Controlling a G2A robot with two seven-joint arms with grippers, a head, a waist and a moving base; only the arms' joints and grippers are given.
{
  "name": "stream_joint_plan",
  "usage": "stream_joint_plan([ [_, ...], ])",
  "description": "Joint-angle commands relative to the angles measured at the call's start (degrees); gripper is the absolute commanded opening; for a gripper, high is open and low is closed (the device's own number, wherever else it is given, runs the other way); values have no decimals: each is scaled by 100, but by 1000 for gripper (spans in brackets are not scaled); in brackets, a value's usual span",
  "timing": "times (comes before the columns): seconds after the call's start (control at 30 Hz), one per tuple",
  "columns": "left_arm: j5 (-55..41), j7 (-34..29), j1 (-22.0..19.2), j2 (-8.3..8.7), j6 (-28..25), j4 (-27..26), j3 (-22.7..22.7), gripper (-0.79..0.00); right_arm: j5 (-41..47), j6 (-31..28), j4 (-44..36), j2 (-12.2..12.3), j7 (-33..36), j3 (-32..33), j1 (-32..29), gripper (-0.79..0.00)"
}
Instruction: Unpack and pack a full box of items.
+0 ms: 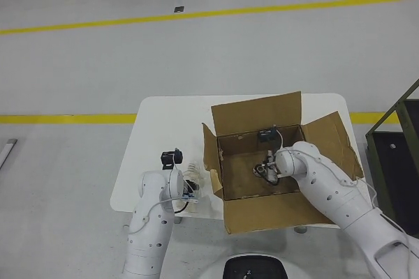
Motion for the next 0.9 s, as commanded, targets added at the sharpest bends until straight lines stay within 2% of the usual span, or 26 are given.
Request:
stream_joint_plan([
  [0.0,0,0,0,0,0,0,0,0,-24,-8,89,-18,-28,-29,4,-409],
  [0.27,0,0,0,0,0,0,0,0,-3,-33,271,-98,-48,-109,61,-422],
  [0.33,0,0,0,0,0,0,0,0,-19,-33,304,-113,-62,-118,74,-446],
  [0.43,0,0,0,0,0,0,0,0,15,-70,372,-137,-78,-126,80,-529],
  [0.53,0,0,0,0,0,0,0,0,54,-105,433,-160,-129,-121,96,-785],
  [0.67,0,0,0,0,0,0,0,0,104,-171,204,-154,-301,-17,51,-785],
  [0.87,0,0,0,0,0,0,0,0,-59,-136,-884,25,-206,484,-370,-785],
])
